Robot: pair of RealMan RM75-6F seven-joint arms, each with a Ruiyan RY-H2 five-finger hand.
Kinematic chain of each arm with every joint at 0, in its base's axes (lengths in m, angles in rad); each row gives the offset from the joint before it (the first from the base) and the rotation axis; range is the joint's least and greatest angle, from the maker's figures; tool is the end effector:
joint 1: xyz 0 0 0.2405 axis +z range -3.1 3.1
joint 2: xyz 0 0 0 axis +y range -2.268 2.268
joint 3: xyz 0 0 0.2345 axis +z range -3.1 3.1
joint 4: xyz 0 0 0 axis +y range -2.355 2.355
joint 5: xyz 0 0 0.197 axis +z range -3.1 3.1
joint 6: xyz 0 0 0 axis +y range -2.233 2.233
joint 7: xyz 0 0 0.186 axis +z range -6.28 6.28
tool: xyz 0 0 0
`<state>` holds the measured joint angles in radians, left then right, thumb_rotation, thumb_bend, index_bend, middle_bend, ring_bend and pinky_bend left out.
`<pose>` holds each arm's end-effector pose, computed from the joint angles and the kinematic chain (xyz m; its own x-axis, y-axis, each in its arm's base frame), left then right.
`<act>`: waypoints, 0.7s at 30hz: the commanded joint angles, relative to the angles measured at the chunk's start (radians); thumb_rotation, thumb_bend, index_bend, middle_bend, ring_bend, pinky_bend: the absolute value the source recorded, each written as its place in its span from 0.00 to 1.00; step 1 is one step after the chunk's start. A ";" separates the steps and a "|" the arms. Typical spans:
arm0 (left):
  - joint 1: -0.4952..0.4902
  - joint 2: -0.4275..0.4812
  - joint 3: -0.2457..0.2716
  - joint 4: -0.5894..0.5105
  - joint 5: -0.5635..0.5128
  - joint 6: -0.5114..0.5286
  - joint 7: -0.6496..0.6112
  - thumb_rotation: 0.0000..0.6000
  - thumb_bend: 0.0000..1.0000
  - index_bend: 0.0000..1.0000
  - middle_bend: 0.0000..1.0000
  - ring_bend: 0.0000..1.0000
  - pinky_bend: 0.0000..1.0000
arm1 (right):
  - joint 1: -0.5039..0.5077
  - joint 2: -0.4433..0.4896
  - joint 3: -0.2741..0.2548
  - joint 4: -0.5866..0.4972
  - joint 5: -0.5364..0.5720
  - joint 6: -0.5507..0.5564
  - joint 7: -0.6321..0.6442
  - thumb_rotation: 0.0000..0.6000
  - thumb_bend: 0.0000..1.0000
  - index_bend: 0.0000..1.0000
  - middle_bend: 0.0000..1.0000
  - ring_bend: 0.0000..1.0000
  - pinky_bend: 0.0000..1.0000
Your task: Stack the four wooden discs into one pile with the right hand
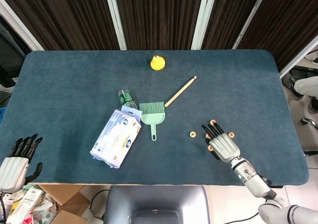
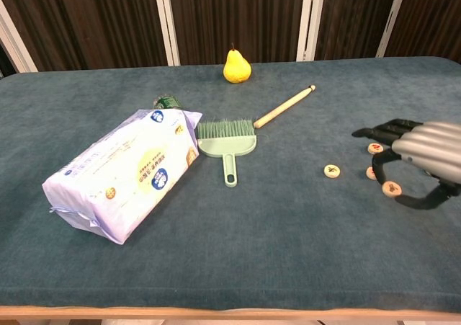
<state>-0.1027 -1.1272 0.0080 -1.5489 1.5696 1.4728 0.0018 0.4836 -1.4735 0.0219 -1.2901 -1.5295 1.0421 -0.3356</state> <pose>-0.2888 0.2141 0.1476 0.4563 0.0593 0.8878 0.8882 -0.0907 -0.4505 -0.2294 -0.3085 -0.0010 0.7423 -0.1456 0.6541 -0.6352 -0.4637 0.6176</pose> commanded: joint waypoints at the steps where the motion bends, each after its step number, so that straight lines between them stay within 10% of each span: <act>1: -0.001 -0.001 -0.001 0.001 0.000 0.000 -0.001 1.00 0.50 0.00 0.00 0.00 0.00 | 0.017 -0.005 0.032 -0.020 0.019 0.007 0.000 1.00 0.47 0.65 0.03 0.00 0.00; 21: 0.005 0.005 -0.005 0.000 -0.004 0.012 -0.002 1.00 0.50 0.00 0.00 0.00 0.00 | 0.153 -0.139 0.131 0.037 0.224 -0.128 -0.168 1.00 0.47 0.65 0.05 0.00 0.00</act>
<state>-0.0981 -1.1219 0.0026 -1.5491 1.5652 1.4848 0.0002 0.6320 -1.6071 0.1526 -1.2604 -1.3119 0.9168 -0.4981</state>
